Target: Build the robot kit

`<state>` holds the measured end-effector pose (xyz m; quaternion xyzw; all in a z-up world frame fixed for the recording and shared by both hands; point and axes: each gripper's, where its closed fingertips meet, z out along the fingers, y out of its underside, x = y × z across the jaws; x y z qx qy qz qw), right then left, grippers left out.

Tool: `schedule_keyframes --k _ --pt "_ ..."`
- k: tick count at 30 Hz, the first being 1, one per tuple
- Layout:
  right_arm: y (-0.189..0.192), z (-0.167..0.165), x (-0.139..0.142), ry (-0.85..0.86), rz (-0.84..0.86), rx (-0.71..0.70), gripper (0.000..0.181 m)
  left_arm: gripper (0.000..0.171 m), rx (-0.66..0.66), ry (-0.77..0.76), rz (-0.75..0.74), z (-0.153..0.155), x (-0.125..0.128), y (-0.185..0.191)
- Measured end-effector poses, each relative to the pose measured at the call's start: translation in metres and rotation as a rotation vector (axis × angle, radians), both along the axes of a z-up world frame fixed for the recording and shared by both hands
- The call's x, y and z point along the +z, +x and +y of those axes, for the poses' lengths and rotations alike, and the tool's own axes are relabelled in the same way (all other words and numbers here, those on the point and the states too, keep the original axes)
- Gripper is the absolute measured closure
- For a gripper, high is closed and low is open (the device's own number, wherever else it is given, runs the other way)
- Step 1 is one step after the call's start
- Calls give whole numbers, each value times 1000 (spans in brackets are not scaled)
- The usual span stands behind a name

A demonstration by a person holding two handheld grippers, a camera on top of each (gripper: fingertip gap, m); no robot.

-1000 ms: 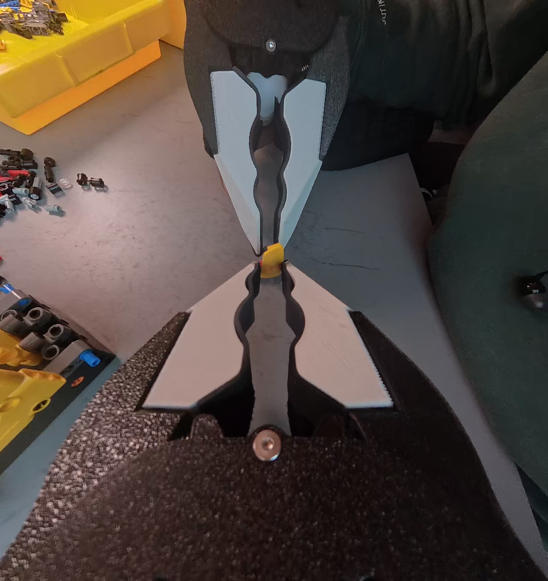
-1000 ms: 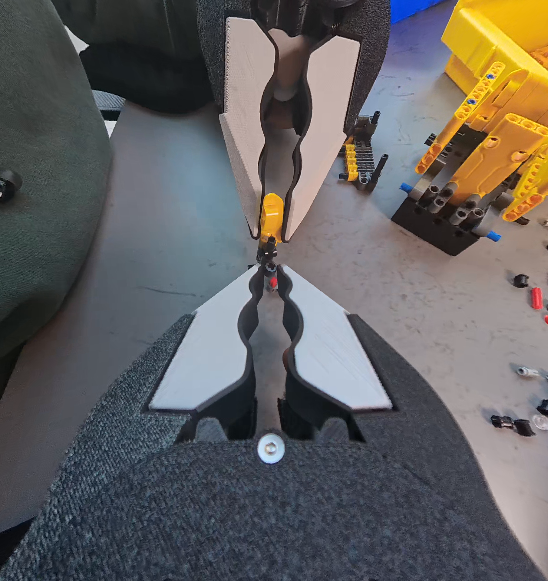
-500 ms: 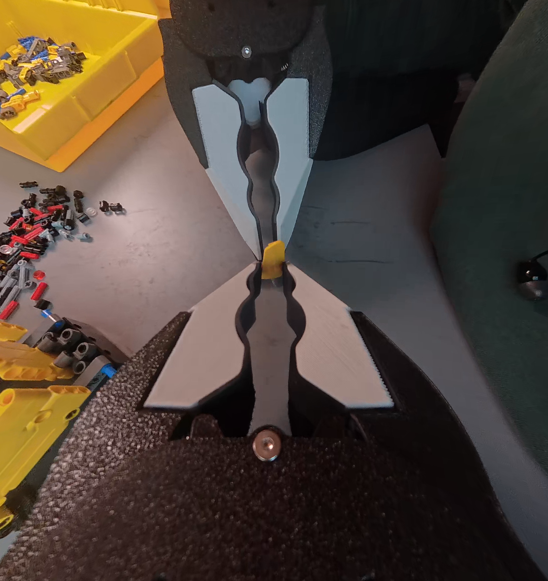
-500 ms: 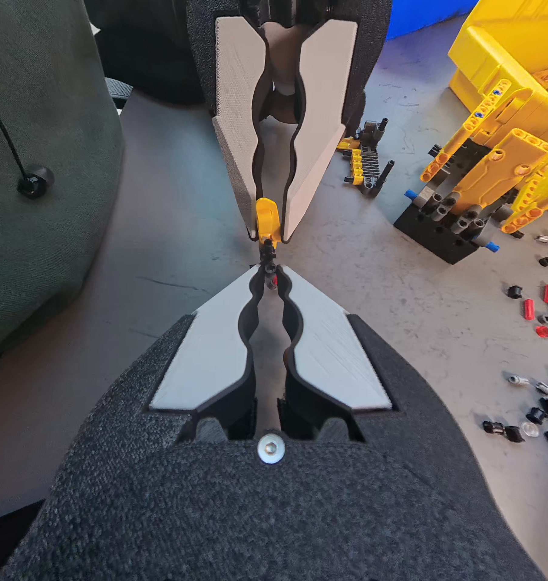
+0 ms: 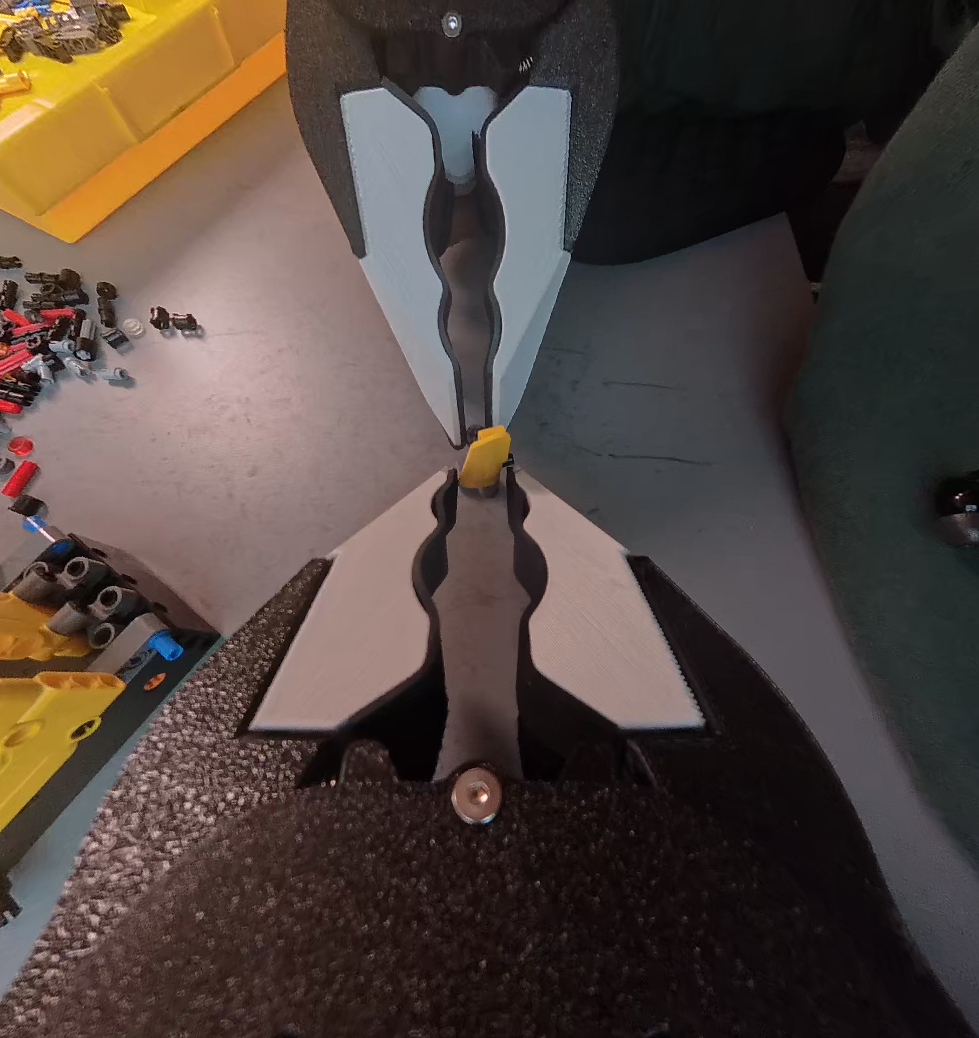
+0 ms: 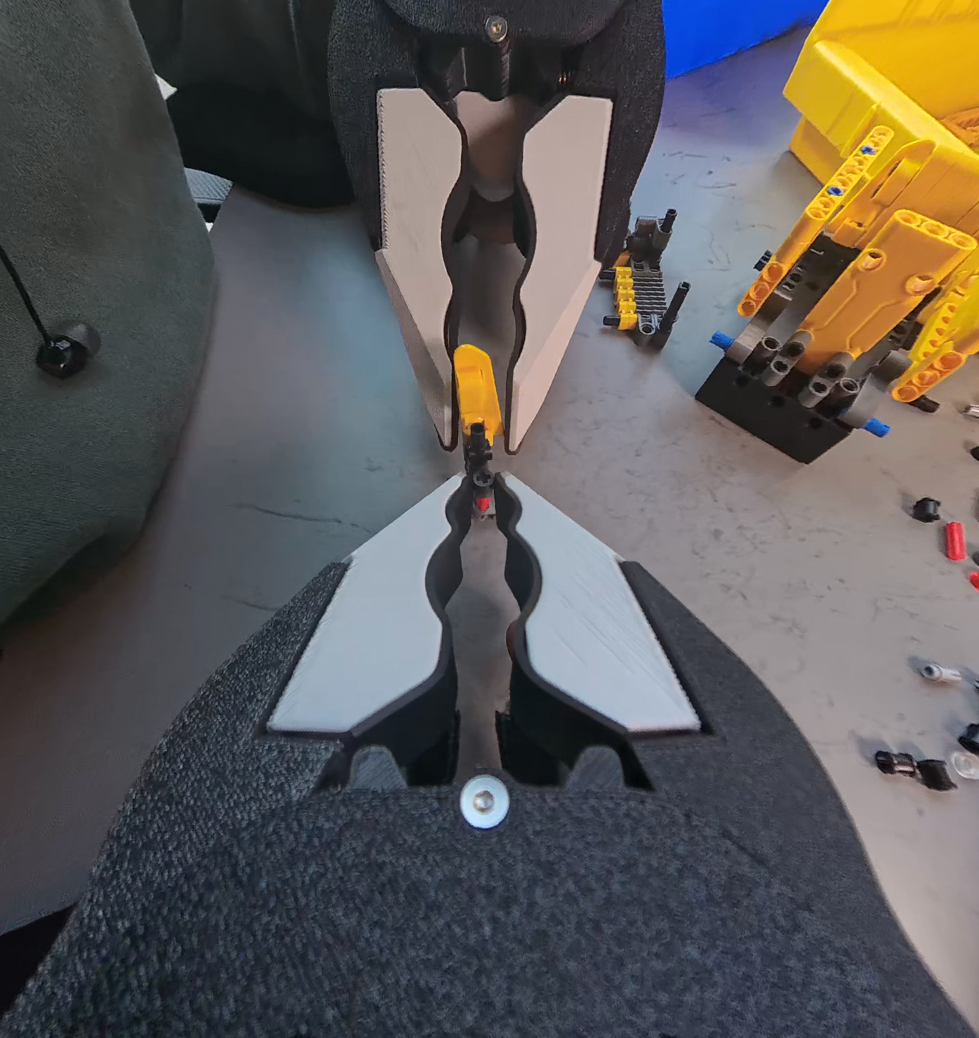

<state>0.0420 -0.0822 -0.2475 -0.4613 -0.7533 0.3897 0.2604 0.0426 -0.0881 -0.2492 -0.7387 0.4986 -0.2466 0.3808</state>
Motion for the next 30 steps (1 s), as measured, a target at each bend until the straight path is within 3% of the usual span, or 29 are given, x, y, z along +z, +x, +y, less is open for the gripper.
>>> schedule_keyframes --k 30 --pt "1 0 -9 19 -60 -34 175 158 8 -46 48 1 -13 1"
